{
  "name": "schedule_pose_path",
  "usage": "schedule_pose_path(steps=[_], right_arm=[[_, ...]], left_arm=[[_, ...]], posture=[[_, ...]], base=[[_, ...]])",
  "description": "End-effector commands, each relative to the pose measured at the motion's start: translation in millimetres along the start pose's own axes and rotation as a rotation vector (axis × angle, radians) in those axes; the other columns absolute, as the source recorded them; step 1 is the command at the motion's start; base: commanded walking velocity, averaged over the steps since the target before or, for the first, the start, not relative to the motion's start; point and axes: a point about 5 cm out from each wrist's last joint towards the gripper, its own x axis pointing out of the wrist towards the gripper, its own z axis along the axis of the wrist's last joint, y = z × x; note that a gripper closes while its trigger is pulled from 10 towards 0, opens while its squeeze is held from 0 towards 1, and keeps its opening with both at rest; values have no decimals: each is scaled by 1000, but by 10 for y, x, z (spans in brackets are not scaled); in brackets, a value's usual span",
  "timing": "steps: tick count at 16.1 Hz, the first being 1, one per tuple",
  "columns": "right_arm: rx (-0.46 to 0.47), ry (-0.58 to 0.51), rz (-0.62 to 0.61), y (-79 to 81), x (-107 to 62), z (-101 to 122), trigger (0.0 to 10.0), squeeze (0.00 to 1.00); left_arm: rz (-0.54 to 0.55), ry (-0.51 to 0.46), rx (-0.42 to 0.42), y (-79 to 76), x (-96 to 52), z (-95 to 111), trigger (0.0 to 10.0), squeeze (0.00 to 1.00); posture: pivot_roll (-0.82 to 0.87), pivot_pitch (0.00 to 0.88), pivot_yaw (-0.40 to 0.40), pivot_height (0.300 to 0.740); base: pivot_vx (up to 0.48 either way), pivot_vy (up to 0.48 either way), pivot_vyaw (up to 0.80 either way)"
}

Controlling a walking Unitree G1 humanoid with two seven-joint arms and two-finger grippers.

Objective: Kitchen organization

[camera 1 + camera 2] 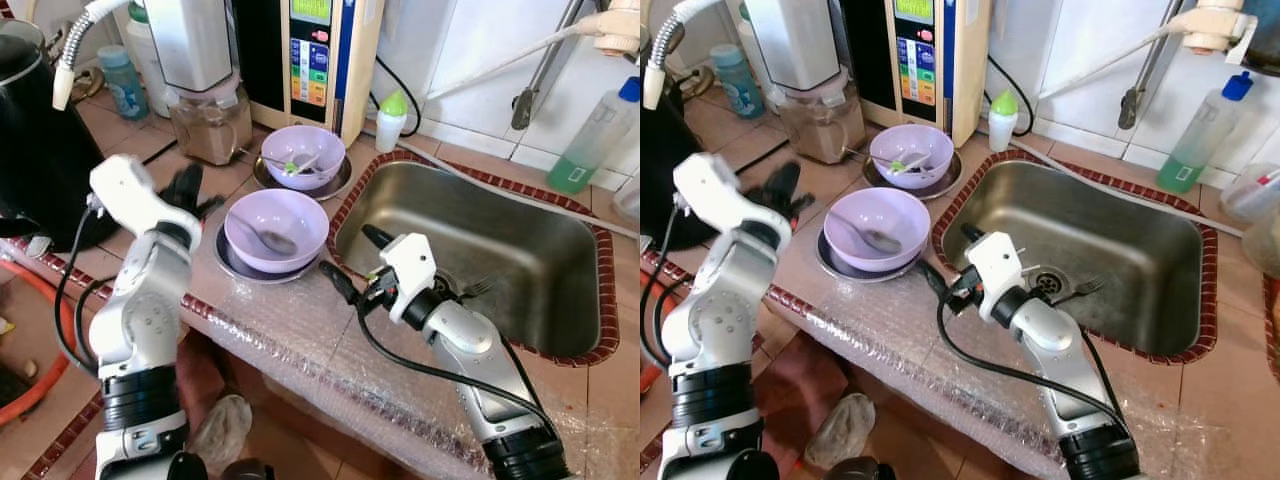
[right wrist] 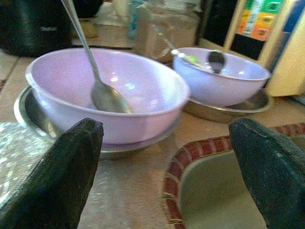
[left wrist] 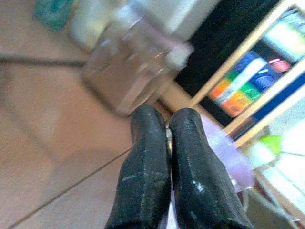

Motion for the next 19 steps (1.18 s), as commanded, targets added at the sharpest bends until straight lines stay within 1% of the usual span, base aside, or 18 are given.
schedule_pose_path(steps=[1, 2, 3, 5, 6, 7, 8, 9, 10, 11, 12, 13, 15, 16, 17, 19], right_arm=[[-16, -5, -32, -72, 5, 11, 10000, 0], [-17, -14, -58, -98, 16, 16, 10000, 0], [-21, -19, -74, -111, 22, 17, 10000, 0], [-35, -44, -127, -160, 35, 46, 10000, 0], [-45, -50, -139, -178, 49, 60, 10000, 0], [-53, -59, -144, -184, 58, 73, 10000, 0], [-51, -66, -151, -191, 69, 85, 10000, 0], [-55, -69, -153, -194, 74, 86, 10000, 0], [-78, -92, -174, -216, 82, 118, 10000, 0], [-108, -143, -220, -259, 87, 220, 10000, 0], [-114, -168, -238, -276, 92, 280, 10000, 0], [-113, -180, -236, -276, 98, 310, 10000, 0], [-123, -207, -248, -290, 109, 381, 10000, 0], [-121, -214, -245, -286, 117, 394, 6275, 0], [-115, -217, -240, -279, 118, 387, 0, 0], [-107, -201, -228, -272, 105, 345, 0, 0]], left_arm=[[-42, -35, 49, -72, 16, 85, 0, 0], [-112, -83, 66, -170, 38, 185, 0, 0], [-144, -101, 81, -221, 50, 232, 0, 0], [-272, -145, 129, -415, 73, 339, 0, 0], [-374, -175, 161, -549, 70, 389, 0, 0], [-448, -198, 213, -639, 59, 414, 0, 0], [-526, -240, 241, -744, 49, 483, 0, 0], [-554, -252, 246, -785, 51, 511, 0, 0], [-640, -291, 249, -921, 38, 567, 0, 0], [-727, -270, 262, -1040, 12, 503, 0, 0], [-781, -242, 303, -1110, -12, 409, 0, 0], [-828, -214, 318, -1156, -39, 322, 0, 0], [-913, -122, 358, -1228, -96, 78, 0, 0], [-937, -95, 370, -1240, -118, -26, 0, 0], [-945, -84, 374, -1243, -129, -98, 0, 0], [-950, -53, 366, -1224, -134, -188, 0, 0]], posture=[[-37, 0, 15, 740], [-34, 0, 18, 740], [-32, 0, 22, 740], [-30, 0, 28, 740], [-30, 0, 31, 740], [-28, 0, 30, 740], [-27, 0, 30, 740], [-27, 0, 30, 740], [-27, 0, 30, 740], [-27, 0, 25, 740], [-27, 0, 25, 740], [-32, 0, 26, 740], [-32, 0, 26, 740], [-40, 0, 32, 740], [-42, 0, 34, 740], [-42, 0, 34, 740]], base=[[0, 0, 0], [0, 0, 0], [0, 0, 0], [0, 0, 0], [0, 0, 0], [0, 0, 0], [0, 0, 0], [0, 0, 0], [0, 0, 0], [0, 0, 0], [0, 0, 0], [0, 0, 0], [0, 0, 0], [0, 0, 0], [0, 0, 0], [0, 0, 0]])
